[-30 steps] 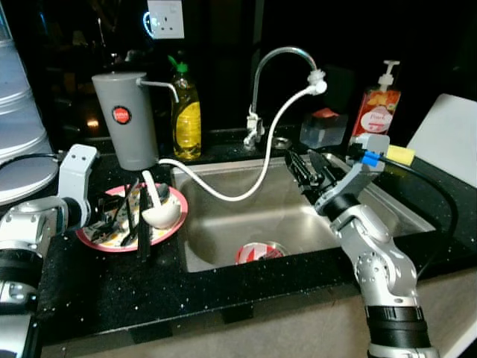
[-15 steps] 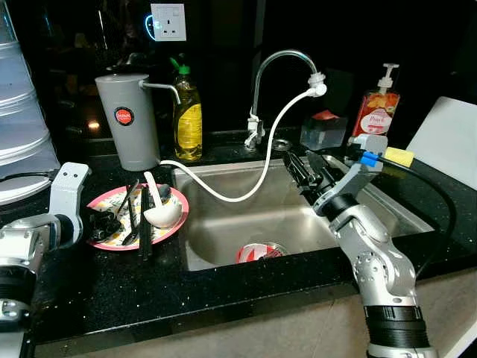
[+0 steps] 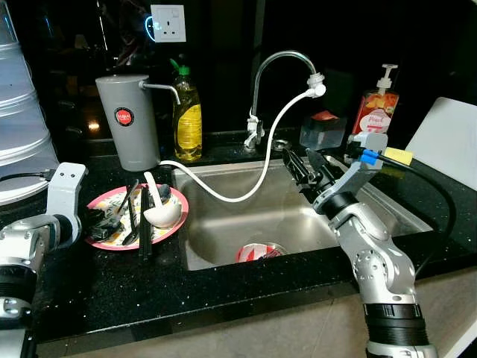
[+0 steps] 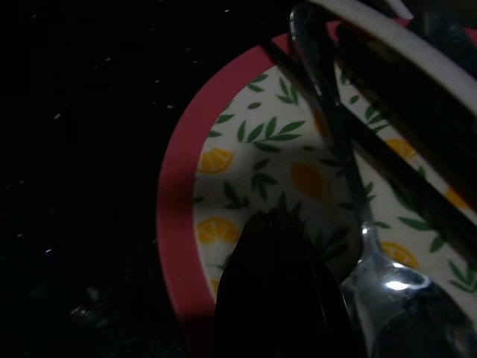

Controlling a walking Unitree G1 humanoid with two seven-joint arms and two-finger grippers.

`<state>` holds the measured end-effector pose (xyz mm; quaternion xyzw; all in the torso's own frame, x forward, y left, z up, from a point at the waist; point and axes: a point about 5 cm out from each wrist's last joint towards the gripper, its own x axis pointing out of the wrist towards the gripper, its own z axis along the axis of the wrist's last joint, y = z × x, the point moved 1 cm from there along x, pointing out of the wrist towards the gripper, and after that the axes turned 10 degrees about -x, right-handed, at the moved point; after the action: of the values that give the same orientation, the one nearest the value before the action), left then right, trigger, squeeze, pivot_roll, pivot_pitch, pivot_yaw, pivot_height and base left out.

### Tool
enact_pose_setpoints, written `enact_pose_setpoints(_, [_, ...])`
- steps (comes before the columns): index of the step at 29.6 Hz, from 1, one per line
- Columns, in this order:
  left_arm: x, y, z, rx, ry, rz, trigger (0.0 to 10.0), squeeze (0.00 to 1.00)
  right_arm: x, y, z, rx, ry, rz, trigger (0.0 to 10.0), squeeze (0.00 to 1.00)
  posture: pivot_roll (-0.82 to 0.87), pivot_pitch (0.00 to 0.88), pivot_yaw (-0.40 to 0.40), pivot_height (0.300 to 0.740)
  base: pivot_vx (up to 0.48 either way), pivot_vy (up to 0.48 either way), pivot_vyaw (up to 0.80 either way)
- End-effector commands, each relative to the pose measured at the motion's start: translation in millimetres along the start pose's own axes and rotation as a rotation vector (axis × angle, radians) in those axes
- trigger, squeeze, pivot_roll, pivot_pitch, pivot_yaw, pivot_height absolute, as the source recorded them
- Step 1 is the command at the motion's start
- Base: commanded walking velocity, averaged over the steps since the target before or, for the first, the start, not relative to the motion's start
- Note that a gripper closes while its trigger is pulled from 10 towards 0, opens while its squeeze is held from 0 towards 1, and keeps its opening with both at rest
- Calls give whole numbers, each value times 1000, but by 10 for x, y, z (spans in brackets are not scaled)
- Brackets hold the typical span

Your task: Kitchen organization

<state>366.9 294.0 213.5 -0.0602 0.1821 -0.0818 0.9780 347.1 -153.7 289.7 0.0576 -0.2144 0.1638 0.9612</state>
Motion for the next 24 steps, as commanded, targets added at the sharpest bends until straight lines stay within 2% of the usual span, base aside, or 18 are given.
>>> enact_pose_setpoints(1, [11,-51,3,-22,-31,-18,0,0,-1,-20,-14,8,8,-3,10000,0,-29,34,-46,740,0,0,0])
enact_pose_setpoints(4, [-12,-72,80,-18,-82,-28,0,0,4,-25,-14,8,7,-5,10000,0,-29,35,-47,740,0,0,0])
enact_pose_setpoints(5, [-50,-104,177,-12,-146,-47,3137,0,10,-26,-11,10,6,-7,10000,0,-29,38,-53,740,0,0,0])
enact_pose_setpoints(6, [-50,-104,177,-12,-146,-47,3137,0,10,-26,-11,10,6,-7,10000,0,-29,38,-53,740,0,0,0])
enact_pose_setpoints(7, [-105,-143,301,-10,-222,-59,10000,0,17,-17,-7,10,4,-4,10000,0,-30,33,-54,740,0,0,0])
enact_pose_setpoints(8, [-105,-143,301,-10,-222,-59,10000,0,17,-17,-7,10,4,-4,10000,0,-30,33,-54,740,0,0,0])
enact_pose_setpoints(10, [-224,-244,514,-26,-335,-105,10000,0,21,-3,-2,7,3,7,10000,0,-28,30,-52,740,0,0,0])
enact_pose_setpoints(11, [-261,-277,570,-22,-359,-109,10000,0,19,-6,-6,5,5,7,10000,0,-26,33,-55,740,0,0,0])
enact_pose_setpoints(13, [-283,-323,598,-5,-358,-109,10000,0,20,-12,-17,10,9,1,10000,0,-24,37,-63,740,0,0,0])
enact_pose_setpoints(16, [-242,-323,530,8,-300,-88,10000,0,27,9,-23,11,11,11,10000,0,-24,36,-64,740,0,0,0])
enact_pose_setpoints(17, [-209,-304,462,11,-267,-69,10000,1000,29,23,-28,10,12,18,10000,0,-22,29,-59,740,0,0,0])
enact_pose_setpoints(18, [-157,-261,371,-3,-225,-41,10000,1000,29,29,-33,9,13,22,10000,0,-22,24,-57,740,0,0,0])
enact_pose_setpoints(24, [-21,-169,145,-64,-144,21,10000,1000,26,21,-31,11,5,12,10000,0,-33,9,-52,740,0,0,0])
